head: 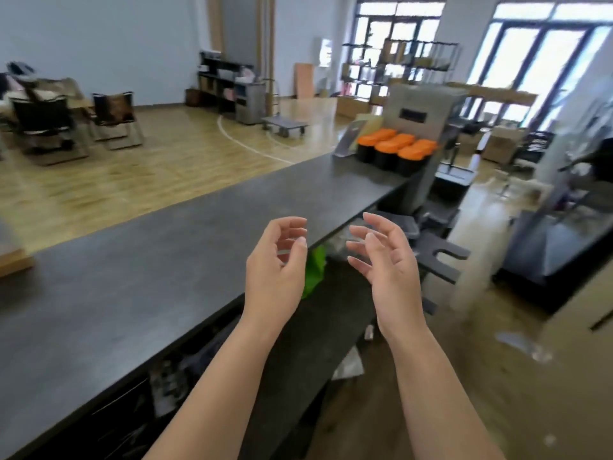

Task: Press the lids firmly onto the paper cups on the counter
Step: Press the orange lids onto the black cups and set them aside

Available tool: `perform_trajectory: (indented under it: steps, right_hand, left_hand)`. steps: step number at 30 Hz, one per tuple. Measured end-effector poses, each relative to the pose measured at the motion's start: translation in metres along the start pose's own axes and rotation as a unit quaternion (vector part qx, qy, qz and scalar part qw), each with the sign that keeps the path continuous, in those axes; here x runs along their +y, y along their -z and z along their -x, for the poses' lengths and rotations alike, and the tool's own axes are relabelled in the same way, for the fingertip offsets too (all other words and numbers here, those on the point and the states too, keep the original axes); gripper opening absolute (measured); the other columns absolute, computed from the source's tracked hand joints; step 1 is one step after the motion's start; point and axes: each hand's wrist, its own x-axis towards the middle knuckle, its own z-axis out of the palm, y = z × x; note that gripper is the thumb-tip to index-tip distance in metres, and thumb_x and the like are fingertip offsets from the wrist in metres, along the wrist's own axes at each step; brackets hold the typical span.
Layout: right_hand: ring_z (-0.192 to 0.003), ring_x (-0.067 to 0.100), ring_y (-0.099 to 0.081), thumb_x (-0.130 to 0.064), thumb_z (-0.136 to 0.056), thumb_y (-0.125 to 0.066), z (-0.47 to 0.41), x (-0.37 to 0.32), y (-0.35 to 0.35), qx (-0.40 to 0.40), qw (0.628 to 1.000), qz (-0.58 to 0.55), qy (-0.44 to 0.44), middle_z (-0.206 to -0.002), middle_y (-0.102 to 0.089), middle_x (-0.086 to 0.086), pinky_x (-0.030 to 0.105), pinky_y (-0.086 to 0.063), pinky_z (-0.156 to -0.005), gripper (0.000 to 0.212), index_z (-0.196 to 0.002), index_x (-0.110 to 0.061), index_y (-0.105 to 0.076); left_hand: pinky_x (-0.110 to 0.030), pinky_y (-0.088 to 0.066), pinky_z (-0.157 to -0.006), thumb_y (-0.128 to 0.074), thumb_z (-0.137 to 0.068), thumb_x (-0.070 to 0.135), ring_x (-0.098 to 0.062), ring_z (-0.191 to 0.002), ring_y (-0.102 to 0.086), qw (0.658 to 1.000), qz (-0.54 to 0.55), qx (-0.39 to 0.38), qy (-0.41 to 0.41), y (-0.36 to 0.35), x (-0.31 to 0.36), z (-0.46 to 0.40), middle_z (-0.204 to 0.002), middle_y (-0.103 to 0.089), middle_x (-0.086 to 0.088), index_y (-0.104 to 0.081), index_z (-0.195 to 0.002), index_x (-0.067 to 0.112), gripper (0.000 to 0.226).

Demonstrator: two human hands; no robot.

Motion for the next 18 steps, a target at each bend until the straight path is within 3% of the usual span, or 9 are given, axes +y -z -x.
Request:
perform_trajectory:
  steps: [5, 8, 18]
  right_hand:
    - [-0.1, 0.016, -0.068, -0.019, -0.105, -0.046, -0.061, 0.0, 0.111, 0.075, 0.997, 0.024, 0.012, -0.111, -0.071, -0.002, 0.036, -0.055, -0.09, 0.023, -0.115, -0.033, -0.062]
    - [-0.101, 0.016, -0.068, -0.02, -0.105, -0.046, -0.091, 0.007, 0.161, 0.105, 0.994, 0.03, 0.005, -0.111, -0.071, -0.002, 0.037, -0.056, -0.091, 0.023, -0.113, -0.034, -0.062]
    - [-0.1, 0.014, -0.069, -0.02, -0.104, -0.046, -0.184, 0.063, 0.227, 0.112, 0.992, 0.029, -0.056, -0.111, -0.071, -0.003, 0.036, -0.058, -0.092, 0.023, -0.12, -0.028, -0.061]
  left_hand:
    - [-0.011, -0.048, -0.078, -0.055, -0.1, 0.014, 0.003, -0.093, -0.063, 0.996, 0.07, -0.056, 0.032, -0.127, 0.003, -0.033, -0.102, -0.069, 0.014, -0.064, -0.107, 0.034, 0.023]
    - [-0.019, -0.052, -0.083, -0.054, -0.1, 0.014, 0.002, -0.095, -0.064, 0.993, 0.091, -0.069, 0.04, -0.188, 0.002, -0.049, -0.103, -0.069, 0.012, -0.065, -0.109, 0.032, 0.023]
    - [-0.025, -0.055, -0.088, -0.053, -0.099, 0.009, 0.006, -0.089, -0.064, 0.989, 0.106, -0.047, 0.092, -0.3, -0.035, -0.108, -0.101, -0.07, 0.01, -0.067, -0.108, 0.025, 0.023]
